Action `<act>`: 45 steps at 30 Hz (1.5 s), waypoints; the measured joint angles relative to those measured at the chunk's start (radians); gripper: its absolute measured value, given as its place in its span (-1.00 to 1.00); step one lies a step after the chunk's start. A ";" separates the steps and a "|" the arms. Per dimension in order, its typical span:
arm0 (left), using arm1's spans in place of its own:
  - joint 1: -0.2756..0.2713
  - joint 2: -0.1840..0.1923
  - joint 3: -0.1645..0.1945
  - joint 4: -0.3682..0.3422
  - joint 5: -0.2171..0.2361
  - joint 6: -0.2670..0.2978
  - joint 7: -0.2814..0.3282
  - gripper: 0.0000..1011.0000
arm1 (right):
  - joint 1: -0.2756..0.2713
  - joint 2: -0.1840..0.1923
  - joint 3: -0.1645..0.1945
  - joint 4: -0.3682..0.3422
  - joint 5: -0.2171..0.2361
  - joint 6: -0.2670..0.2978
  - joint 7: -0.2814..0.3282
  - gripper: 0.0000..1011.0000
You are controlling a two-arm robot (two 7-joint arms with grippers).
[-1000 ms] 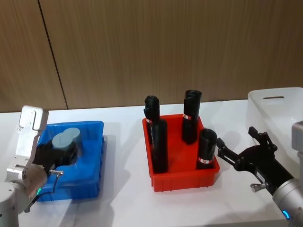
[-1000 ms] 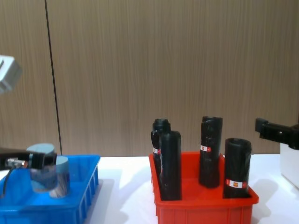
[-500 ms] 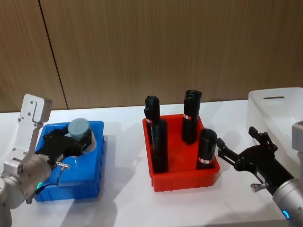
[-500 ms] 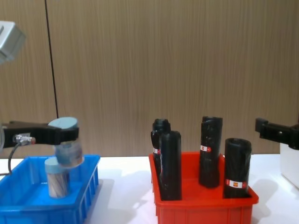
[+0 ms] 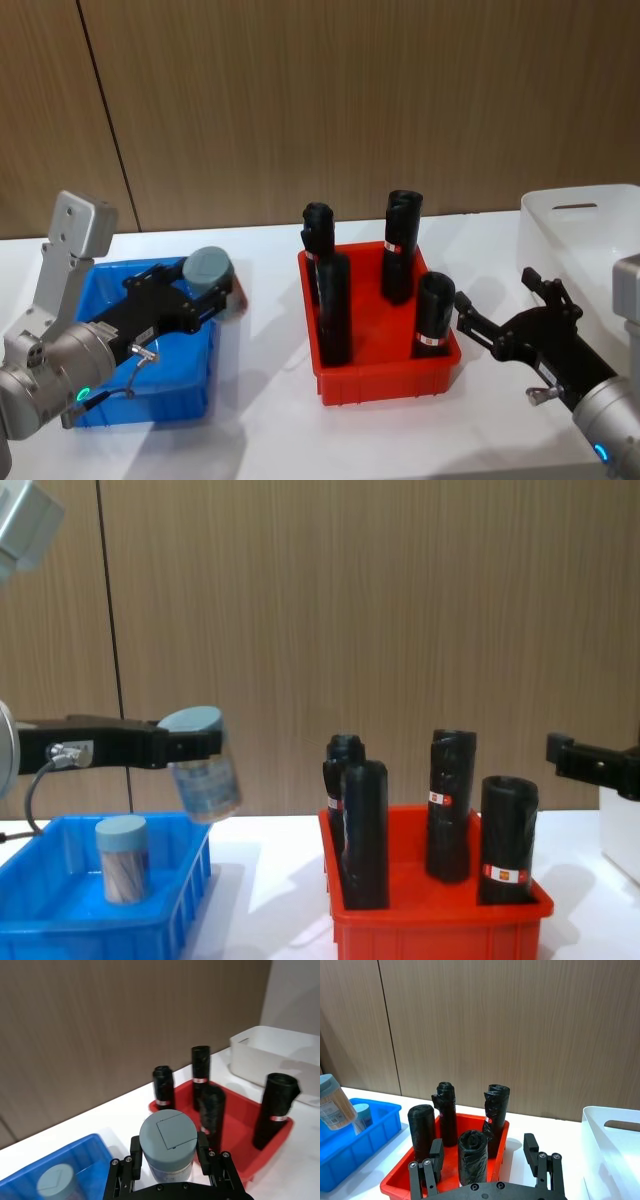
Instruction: Pick the cotton swabs from the blue box and place them into the white box.
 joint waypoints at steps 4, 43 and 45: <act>-0.005 0.006 0.002 -0.004 -0.004 0.000 -0.072 0.29 | 0.000 0.000 0.000 0.000 0.000 0.000 0.000 0.98; -0.127 -0.003 0.045 0.077 0.020 0.010 -0.538 0.29 | 0.000 0.000 0.000 0.000 0.000 0.000 0.000 0.98; -0.132 -0.004 0.046 0.082 0.020 0.007 -0.540 0.29 | 0.000 0.000 0.000 0.000 0.000 0.000 0.000 0.98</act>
